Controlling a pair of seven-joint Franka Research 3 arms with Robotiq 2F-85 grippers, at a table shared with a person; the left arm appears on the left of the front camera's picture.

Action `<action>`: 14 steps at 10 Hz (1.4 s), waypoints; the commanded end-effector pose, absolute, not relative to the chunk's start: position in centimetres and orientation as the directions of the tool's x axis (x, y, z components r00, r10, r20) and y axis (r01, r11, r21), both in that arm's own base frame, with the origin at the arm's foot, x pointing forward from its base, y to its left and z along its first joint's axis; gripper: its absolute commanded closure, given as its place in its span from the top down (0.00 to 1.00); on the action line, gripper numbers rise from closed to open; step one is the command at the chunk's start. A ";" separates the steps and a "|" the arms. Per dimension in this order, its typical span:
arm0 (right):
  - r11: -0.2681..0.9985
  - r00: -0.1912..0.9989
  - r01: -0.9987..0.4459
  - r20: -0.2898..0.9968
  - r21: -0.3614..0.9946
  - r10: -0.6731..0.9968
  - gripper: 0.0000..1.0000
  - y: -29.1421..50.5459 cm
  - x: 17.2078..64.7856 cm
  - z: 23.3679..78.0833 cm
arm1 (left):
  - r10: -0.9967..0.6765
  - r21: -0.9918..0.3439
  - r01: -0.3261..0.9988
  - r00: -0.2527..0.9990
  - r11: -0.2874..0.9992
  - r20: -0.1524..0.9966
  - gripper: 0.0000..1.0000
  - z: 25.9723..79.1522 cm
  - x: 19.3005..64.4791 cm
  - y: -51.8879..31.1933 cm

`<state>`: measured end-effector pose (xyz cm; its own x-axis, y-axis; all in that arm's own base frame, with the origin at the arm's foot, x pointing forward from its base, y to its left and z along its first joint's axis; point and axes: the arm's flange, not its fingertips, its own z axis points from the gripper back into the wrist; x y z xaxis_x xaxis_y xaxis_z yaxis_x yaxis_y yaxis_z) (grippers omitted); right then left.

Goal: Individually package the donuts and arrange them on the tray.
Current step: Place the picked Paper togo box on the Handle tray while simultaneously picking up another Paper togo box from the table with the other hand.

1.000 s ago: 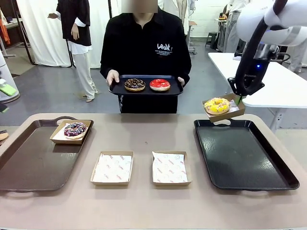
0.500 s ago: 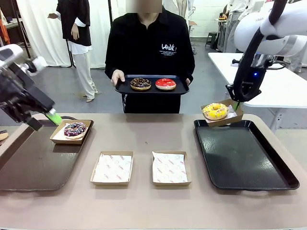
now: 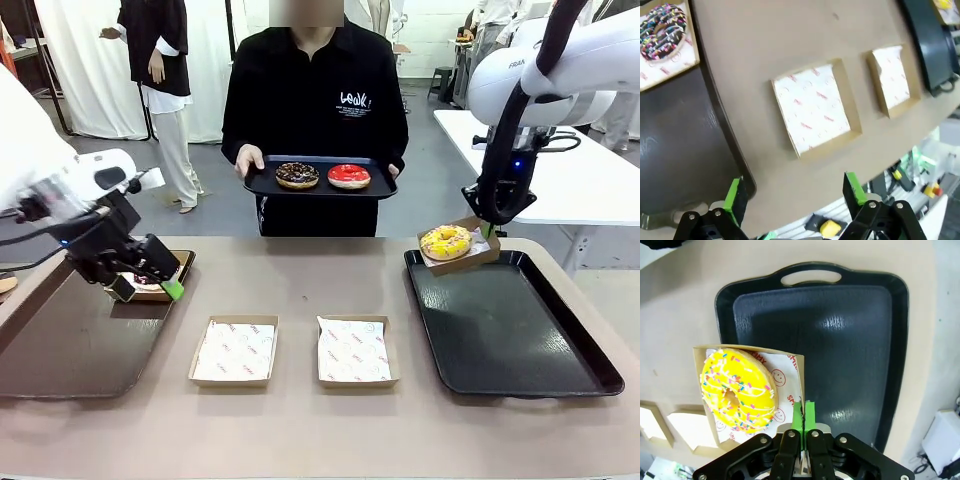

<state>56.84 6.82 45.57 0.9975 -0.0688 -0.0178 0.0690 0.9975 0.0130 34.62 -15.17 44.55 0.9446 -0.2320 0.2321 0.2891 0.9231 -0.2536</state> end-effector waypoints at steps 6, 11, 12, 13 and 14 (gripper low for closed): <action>0.998 0.998 0.061 -0.017 0.021 -0.061 0.01 6.6 56.8 45.7 | -0.146 -0.169 0.167 0.981 0.971 0.130 1.00 39.7 39.2 -20.0; 0.998 0.998 0.061 -0.017 0.021 -0.061 0.01 6.6 56.8 45.7 | -0.160 -0.168 0.184 0.976 0.968 0.146 1.00 38.9 39.1 -19.3; 0.998 0.998 0.061 -0.017 0.021 -0.061 0.01 6.6 56.8 45.7 | -0.160 -0.168 0.184 0.976 0.968 0.146 1.00 38.9 39.1 -19.3; 0.998 0.998 0.061 -0.017 0.021 -0.061 0.01 6.6 56.8 45.7 | -0.160 -0.168 0.184 0.976 0.968 0.146 1.00 38.9 39.1 -19.3; 0.998 0.998 0.061 -0.017 0.021 -0.061 0.01 6.6 56.8 45.7 | -0.160 -0.168 0.184 0.976 0.968 0.146 1.00 38.9 39.1 -19.3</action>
<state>56.84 6.71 45.58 0.9975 -0.0677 -0.0180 0.0679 0.9976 0.0133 39.25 -19.30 39.02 0.9789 -0.1592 0.1282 0.1810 0.9665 -0.1818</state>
